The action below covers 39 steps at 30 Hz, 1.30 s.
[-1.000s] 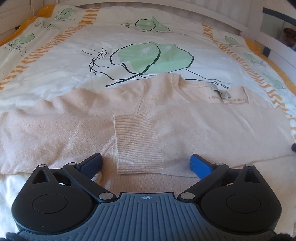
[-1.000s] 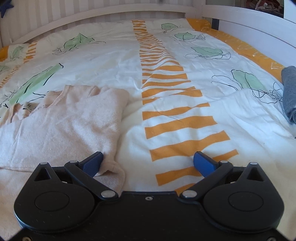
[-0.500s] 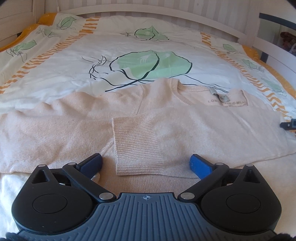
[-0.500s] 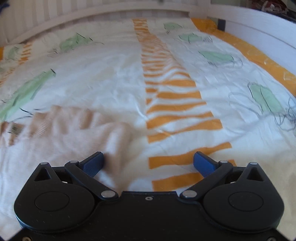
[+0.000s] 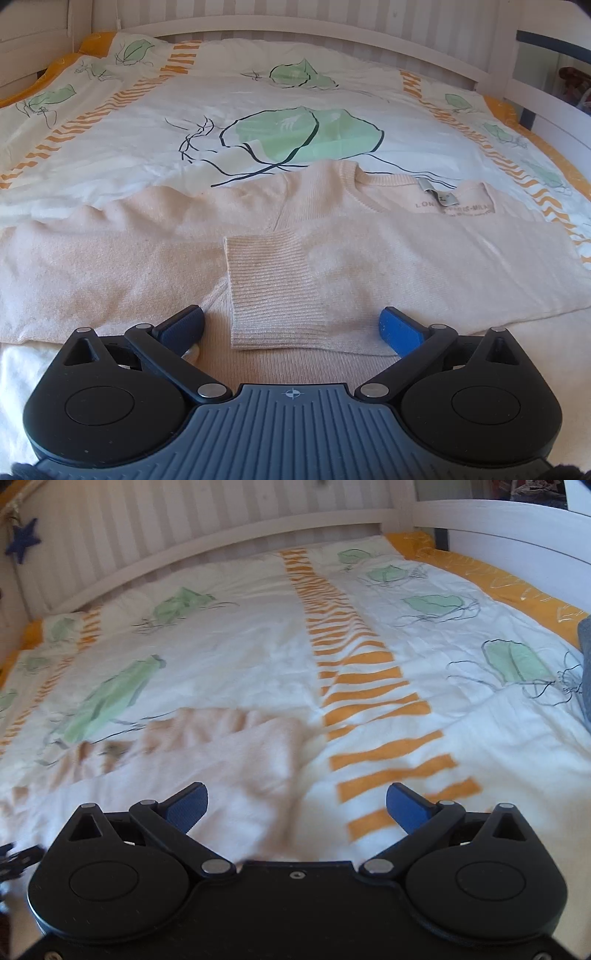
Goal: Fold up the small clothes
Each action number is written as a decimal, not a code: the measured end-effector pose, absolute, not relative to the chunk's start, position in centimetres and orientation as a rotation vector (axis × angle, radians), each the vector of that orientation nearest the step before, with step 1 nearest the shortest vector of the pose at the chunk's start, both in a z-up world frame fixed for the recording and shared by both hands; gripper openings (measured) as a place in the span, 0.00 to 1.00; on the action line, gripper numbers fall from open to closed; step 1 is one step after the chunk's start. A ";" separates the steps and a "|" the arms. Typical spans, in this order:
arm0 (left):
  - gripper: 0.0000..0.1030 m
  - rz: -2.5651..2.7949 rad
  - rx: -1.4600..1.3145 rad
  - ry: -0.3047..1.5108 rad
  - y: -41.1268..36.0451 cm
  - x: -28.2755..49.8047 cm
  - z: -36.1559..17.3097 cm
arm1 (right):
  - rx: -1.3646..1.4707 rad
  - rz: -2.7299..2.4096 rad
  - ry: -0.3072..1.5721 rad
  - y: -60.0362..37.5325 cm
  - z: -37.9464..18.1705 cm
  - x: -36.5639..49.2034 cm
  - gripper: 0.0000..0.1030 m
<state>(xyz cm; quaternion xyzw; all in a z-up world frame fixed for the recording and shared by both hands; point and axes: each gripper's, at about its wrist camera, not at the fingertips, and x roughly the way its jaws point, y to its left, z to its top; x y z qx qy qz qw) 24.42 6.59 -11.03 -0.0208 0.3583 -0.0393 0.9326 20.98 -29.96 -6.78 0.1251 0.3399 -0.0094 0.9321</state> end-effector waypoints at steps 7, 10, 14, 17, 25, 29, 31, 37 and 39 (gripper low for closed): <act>1.00 -0.081 -0.039 0.734 6.6 24.4 -11.0 | 0.273 0.098 0.780 -25.0 -8.6 17.7 1.00; 1.00 -0.084 -0.038 0.737 6.7 24.5 -10.9 | 0.225 0.104 0.799 -23.4 -9.7 17.2 1.00; 1.00 -0.093 -0.042 0.740 6.8 24.5 -10.6 | 0.138 0.098 0.786 -22.0 -10.2 16.8 1.00; 0.99 -0.097 -0.073 0.741 7.1 24.0 -10.0 | 0.124 0.098 0.789 -21.9 -10.5 16.8 1.00; 0.99 -0.076 -0.155 0.695 10.3 20.4 -6.1 | 0.026 0.085 0.751 -20.7 -11.4 16.1 1.00; 0.99 0.005 -0.211 0.702 14.2 19.4 -5.0 | 0.030 0.089 0.731 -20.8 -11.6 15.9 1.00; 0.99 0.065 -0.263 0.703 16.7 18.9 -5.0 | 0.027 0.087 0.728 -20.7 -11.6 15.9 1.00; 0.99 0.288 -0.617 0.643 24.8 16.5 -5.1 | 0.018 0.081 0.720 -20.5 -11.7 15.9 1.00; 0.99 0.381 -0.651 0.620 26.8 16.0 -4.7 | 0.015 0.079 0.720 -20.5 -11.7 15.9 1.00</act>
